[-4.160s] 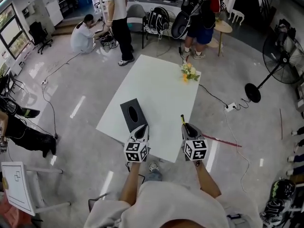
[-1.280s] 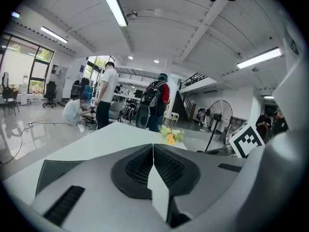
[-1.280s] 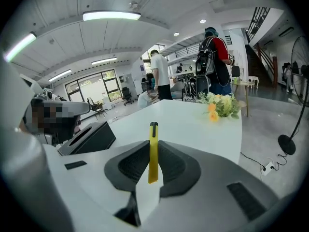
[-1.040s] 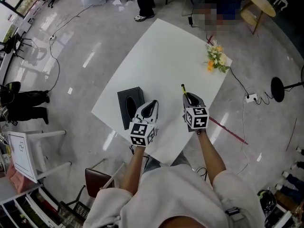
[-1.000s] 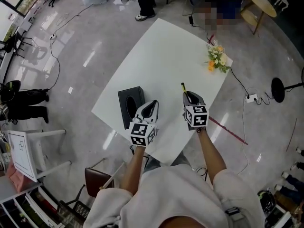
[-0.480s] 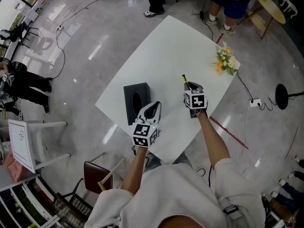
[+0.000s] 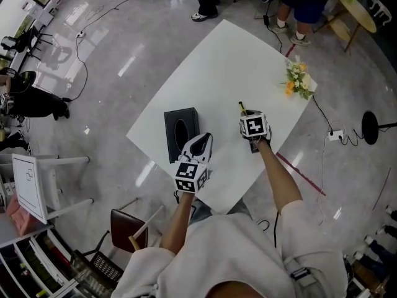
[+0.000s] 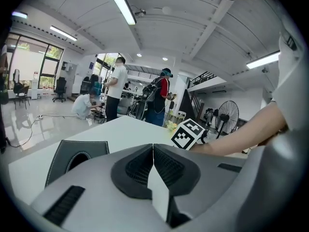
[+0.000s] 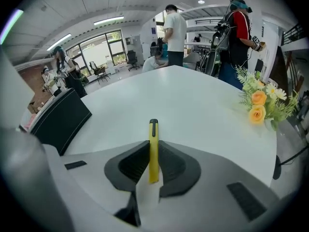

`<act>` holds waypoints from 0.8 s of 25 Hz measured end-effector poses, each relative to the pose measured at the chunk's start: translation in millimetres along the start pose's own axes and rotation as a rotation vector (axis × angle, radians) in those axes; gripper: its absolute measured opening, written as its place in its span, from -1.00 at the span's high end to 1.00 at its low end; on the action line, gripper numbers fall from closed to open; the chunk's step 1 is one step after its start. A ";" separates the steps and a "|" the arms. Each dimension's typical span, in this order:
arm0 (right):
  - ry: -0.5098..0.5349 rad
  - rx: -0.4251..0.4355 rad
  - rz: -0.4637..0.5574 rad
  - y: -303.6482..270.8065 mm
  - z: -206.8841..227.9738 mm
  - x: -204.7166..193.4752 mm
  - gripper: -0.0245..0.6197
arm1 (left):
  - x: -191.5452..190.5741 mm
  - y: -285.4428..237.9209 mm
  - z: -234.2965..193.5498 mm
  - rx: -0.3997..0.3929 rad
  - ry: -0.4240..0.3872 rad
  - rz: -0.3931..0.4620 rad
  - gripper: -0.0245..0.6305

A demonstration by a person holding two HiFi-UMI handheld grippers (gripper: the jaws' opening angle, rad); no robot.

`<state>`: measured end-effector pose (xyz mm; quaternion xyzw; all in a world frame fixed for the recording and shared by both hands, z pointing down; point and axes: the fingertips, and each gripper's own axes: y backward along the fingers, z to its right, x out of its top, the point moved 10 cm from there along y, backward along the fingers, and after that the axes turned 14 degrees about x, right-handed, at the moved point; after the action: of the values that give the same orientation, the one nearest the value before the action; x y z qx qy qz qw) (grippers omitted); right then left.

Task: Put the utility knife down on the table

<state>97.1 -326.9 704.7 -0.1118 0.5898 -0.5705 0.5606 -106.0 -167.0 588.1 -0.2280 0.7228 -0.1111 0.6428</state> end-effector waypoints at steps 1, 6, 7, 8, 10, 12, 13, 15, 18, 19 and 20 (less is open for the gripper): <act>0.004 0.001 -0.002 -0.8 0.2 0.6 0.70 | 0.0 -0.4 -0.3 0.000 0.000 0.001 0.86; -0.010 0.010 0.013 -2.9 2.2 0.0 0.70 | 1.0 -3.1 -1.1 -0.004 0.001 0.002 0.86; -0.012 0.007 0.014 -2.5 1.9 -0.5 0.70 | 1.1 -2.8 -1.0 -0.005 0.000 0.002 0.86; -0.007 0.003 0.012 -2.2 1.4 -0.6 0.70 | 1.1 -2.5 -1.1 -0.005 -0.001 0.001 0.86; 0.006 0.002 0.007 -2.5 0.8 -0.6 0.70 | 0.3 -2.3 -2.1 -0.004 -0.001 0.000 0.86; 0.008 0.021 0.006 -3.3 0.9 -1.1 0.64 | -0.3 -1.6 -3.3 -0.003 0.004 0.001 0.86; 0.008 0.034 0.006 -3.7 0.8 -1.3 0.58 | 0.0 -1.1 -3.9 -0.003 0.004 0.002 0.86; 0.008 0.052 0.011 -3.8 0.6 -1.7 0.47 | 1.0 -0.2 -4.5 -0.004 0.002 0.005 0.86; 0.010 0.047 0.035 0.4 -0.7 -1.0 0.38 | 1.6 0.9 -6.9 -0.007 0.004 0.009 0.86; 0.009 0.043 0.048 3.0 -2.2 -0.4 0.38 | 2.0 1.6 -8.7 -0.007 0.009 0.008 0.86; 0.008 0.040 0.063 6.2 -3.5 0.0 0.38 | 2.6 2.1 -10.3 -0.008 0.015 0.008 0.86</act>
<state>97.5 -323.0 698.8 -0.0797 0.5838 -0.5644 0.5782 -116.7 -167.7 586.4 -0.2267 0.7290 -0.1074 0.6369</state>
